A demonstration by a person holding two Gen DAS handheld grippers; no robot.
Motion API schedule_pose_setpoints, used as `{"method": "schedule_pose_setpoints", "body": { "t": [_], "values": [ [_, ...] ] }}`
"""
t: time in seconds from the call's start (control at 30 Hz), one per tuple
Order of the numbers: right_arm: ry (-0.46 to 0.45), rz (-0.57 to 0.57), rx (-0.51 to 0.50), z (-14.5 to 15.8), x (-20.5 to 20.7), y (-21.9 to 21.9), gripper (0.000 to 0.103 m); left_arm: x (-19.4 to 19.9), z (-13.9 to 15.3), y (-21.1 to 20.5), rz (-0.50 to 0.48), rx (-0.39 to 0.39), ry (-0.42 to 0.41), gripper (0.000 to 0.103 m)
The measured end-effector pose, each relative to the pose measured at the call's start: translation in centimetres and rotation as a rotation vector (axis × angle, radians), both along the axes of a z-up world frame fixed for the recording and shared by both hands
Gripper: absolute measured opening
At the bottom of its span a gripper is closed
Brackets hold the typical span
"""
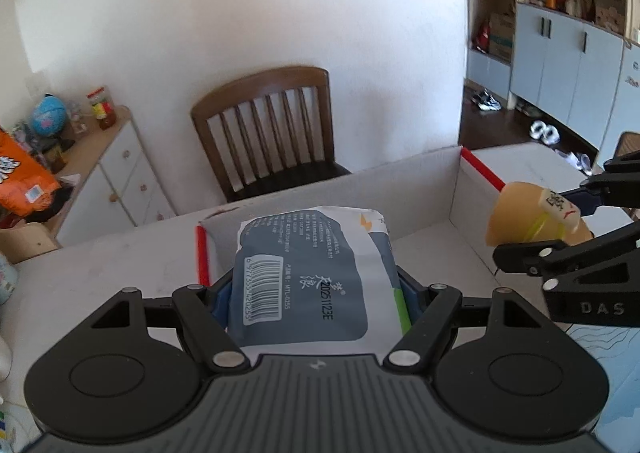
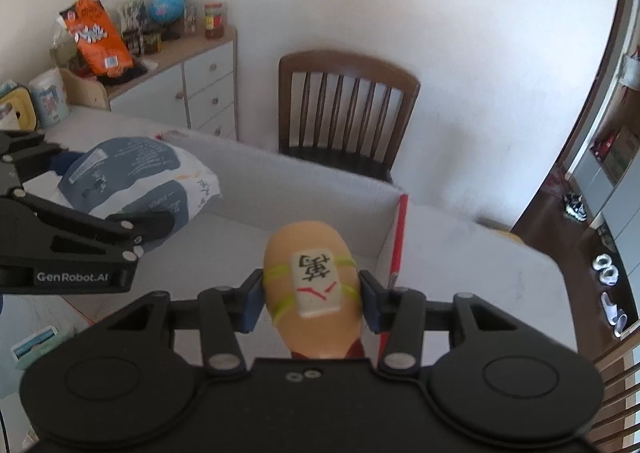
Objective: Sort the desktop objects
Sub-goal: 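Carry the bag with the left tool and the piggy toy with the right tool into the red box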
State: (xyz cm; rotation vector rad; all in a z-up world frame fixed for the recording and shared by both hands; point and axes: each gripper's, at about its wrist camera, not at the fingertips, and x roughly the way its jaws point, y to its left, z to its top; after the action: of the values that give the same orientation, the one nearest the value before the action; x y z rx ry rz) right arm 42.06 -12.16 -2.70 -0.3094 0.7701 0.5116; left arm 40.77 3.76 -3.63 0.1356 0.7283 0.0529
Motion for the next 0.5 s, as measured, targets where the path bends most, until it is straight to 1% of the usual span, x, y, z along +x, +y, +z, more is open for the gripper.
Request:
{"method": "schedule_pose_setpoints", "body": {
  "t": [0.2,0.33,0.5],
  "values": [
    [0.051,0.031,-0.024,-1.4,1.3,0.7,0.048,1.7,-1.2,0.3,-0.042,0.003,0.066,0.076],
    [0.05,0.049,-0.057,-2.0,1.5,1.3,0.048,2.6,-2.0,0.6,-0.065,0.019,0.105,0.076],
    [0.081,0.046,-0.07,-2.8,2.2,1.4,0.048,3.4,-2.8,0.7,-0.082,0.019,0.142,0.076]
  ]
}}
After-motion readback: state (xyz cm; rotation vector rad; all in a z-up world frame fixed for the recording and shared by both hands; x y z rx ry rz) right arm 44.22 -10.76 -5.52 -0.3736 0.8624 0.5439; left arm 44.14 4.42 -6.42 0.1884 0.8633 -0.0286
